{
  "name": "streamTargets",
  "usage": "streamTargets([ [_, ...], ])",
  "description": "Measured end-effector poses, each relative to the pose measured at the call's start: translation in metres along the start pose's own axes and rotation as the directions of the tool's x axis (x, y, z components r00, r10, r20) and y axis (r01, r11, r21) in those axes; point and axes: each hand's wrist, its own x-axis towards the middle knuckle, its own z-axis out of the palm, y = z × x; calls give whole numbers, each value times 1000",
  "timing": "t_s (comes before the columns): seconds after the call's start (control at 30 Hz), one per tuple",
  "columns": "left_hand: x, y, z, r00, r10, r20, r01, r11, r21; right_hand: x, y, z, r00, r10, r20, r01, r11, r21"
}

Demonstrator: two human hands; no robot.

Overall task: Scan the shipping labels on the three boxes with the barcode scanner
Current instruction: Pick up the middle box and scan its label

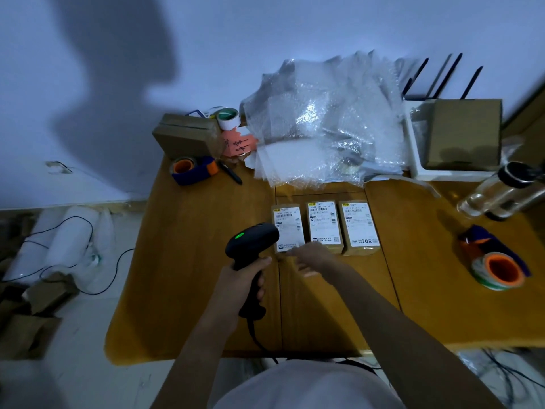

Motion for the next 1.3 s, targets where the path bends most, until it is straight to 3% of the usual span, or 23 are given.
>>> streamTargets([
  [0.07,0,0,1,1000,-3,3,3,1000,-2,3,-5,-10,965,-149,-215,101,970,-221],
  [0.13,-1,0,2,1000,-3,2,3,1000,-1,7,-6,-20,884,-266,-385,95,908,-408],
  [0.2,-2,0,4,1000,-3,8,3,1000,8,13,-2,-27,844,-348,-409,77,832,-549],
  [0.3,-2,0,6,1000,-5,14,5,1000,26,18,3,-35,850,-390,-354,75,755,-652],
  [0.53,-5,-1,8,1000,5,17,-6,999,35,28,16,-40,887,-325,-328,-16,689,-725],
  [0.7,-6,-3,8,1000,-10,11,10,1000,26,31,19,-40,873,-335,-355,-45,669,-742],
  [1.13,-9,-5,11,1000,-3,1,3,1000,27,33,14,-32,867,-334,-370,-45,685,-727],
  [1.3,-9,-6,12,1000,-7,4,7,999,35,35,14,-33,892,-256,-372,-71,734,-675],
])
